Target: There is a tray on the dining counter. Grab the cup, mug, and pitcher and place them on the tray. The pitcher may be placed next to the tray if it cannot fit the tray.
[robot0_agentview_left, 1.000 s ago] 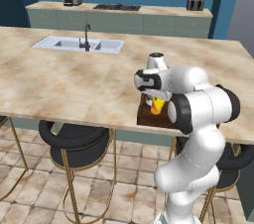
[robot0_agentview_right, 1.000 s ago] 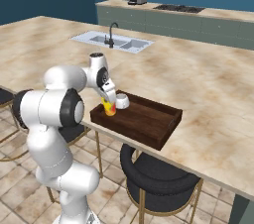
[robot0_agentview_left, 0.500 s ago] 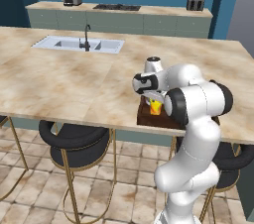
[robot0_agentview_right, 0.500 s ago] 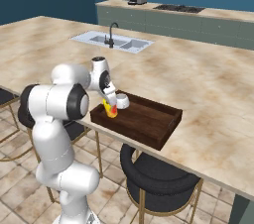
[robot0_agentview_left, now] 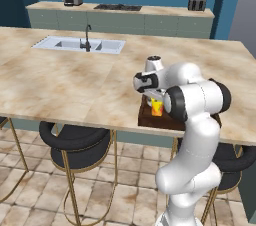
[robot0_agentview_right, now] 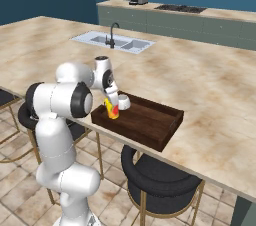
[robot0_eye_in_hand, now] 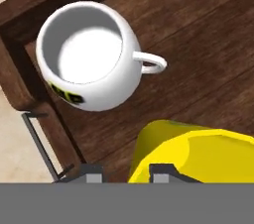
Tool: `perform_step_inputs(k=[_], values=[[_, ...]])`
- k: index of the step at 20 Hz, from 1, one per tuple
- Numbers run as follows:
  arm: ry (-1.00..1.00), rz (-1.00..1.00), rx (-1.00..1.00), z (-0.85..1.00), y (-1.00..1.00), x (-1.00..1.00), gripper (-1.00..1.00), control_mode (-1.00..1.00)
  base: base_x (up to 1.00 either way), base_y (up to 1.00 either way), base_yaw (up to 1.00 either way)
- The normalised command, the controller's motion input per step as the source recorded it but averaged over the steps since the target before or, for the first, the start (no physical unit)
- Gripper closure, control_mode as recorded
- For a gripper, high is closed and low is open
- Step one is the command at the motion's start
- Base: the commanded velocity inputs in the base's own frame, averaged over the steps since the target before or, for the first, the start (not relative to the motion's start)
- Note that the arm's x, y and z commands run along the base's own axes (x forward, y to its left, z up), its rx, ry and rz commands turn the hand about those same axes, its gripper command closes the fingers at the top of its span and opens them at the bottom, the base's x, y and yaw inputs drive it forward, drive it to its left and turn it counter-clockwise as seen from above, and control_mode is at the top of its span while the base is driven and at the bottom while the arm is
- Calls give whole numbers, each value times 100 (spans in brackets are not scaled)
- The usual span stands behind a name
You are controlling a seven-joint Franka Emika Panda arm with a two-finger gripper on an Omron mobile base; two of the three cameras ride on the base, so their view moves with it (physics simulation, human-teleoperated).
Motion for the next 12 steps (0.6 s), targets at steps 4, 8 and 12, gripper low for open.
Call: perform_step_inputs(k=[4, 8, 12], values=[[0, -9, 2, 10, -23, -15, -100, -100, 0, 0, 0], [0, -8, 1, 37, -8, -20, -100, -100, 0, 0, 0], [0, -9, 1, 49, 0, -16, -100, -100, 0, 0, 0]])
